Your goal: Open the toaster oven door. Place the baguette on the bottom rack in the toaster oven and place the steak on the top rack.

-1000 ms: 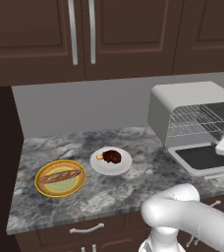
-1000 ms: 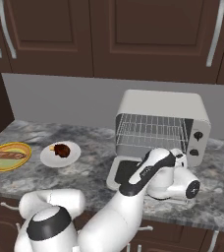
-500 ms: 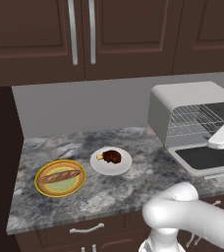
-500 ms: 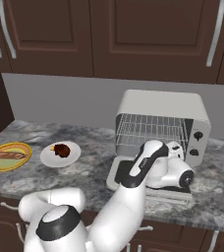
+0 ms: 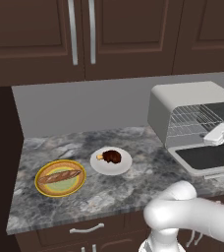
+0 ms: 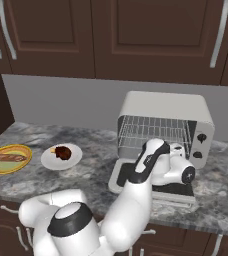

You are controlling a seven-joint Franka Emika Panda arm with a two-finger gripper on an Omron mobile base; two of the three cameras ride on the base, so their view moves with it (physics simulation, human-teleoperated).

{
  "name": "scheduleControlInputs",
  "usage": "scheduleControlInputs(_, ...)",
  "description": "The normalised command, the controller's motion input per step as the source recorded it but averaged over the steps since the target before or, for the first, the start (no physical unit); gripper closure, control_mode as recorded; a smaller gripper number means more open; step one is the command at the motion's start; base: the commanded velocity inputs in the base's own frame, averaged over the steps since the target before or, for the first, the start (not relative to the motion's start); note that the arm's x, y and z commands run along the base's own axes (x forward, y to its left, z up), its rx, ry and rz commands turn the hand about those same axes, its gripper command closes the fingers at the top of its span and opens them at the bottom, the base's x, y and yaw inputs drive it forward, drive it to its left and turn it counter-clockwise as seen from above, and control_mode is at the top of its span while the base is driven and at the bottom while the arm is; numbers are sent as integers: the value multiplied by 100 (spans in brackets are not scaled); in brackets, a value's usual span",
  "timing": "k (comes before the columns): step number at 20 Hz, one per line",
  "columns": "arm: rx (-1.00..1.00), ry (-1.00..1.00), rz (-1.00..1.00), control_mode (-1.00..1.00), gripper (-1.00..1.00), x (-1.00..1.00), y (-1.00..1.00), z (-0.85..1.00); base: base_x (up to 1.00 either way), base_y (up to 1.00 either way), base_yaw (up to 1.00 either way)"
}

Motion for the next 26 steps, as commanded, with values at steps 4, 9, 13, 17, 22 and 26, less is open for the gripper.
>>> scheduleControlInputs(4, 9, 11, 0, -100, -100, 25, 0, -3, 0, 0, 0)
scheduleControlInputs(9, 10, 6, 0, -100, -100, 18, -1, -8, 0, 0, 0)
scheduleControlInputs(13, 11, 3, 0, -100, -100, 19, 0, -15, 0, 0, 0)
scheduleControlInputs(17, 6, 0, 0, -100, -100, 29, -3, -5, 0, 0, 0)
scheduleControlInputs(22, 4, 3, 0, -100, -100, 24, 0, -14, 0, 0, 0)
scheduleControlInputs(26, 0, 9, 0, -100, -100, 18, 0, -23, 0, 0, 0)
